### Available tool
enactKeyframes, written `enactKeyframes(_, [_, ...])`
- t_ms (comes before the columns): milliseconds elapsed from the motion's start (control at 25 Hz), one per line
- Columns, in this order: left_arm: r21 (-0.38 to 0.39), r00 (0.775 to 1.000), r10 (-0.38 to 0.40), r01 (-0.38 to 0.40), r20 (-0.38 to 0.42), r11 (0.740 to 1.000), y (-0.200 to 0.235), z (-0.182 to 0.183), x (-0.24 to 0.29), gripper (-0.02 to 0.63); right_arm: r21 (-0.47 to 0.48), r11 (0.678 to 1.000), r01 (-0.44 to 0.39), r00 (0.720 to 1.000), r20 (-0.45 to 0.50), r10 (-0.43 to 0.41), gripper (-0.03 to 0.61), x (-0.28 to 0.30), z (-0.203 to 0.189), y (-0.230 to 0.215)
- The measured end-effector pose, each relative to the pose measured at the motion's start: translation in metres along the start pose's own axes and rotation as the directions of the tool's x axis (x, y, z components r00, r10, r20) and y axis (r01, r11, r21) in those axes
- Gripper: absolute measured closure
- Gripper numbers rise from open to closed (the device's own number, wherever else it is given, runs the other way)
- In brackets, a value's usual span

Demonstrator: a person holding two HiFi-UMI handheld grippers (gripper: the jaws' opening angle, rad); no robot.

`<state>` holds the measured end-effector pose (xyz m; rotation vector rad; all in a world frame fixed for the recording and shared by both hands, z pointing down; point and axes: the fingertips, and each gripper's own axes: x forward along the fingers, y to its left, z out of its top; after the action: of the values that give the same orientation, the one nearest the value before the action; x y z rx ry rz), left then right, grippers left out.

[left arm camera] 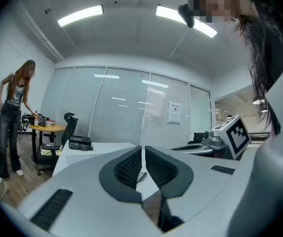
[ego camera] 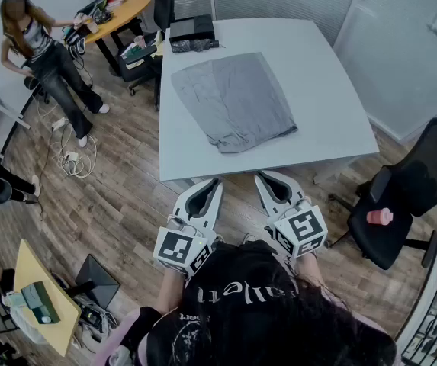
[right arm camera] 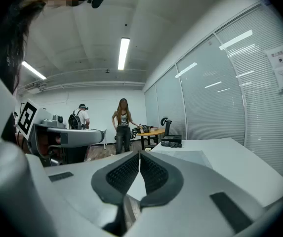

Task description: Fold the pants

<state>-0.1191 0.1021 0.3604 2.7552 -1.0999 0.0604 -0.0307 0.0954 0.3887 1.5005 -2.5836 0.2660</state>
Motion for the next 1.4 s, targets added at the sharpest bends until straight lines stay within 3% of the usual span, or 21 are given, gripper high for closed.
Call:
enactKeyframes(920, [-0.009,0.996,0.088,-0.088,-0.016,0.996,-0.021,-0.01,0.027,0.572,0.071,0.997,-0.015,1.0,-0.023,0.017,0.552,-0.034,-0.023,-0.05])
enactKeyframes(1240, [-0.006,0.976,0.196,-0.198,-0.089,0.98,0.001,-0.031,0.026,0.572,0.124,0.992,-0.024,0.998,-0.051,0.031,0.552,-0.029,-0.043,-0.066])
enactKeyframes(1400, [-0.01,0.97,0.21,-0.213,-0.123,0.977,0.019,-0.046,0.033,0.572,0.138,0.99,-0.019,0.998,-0.062,0.028,0.552,-0.017,-0.05,-0.074])
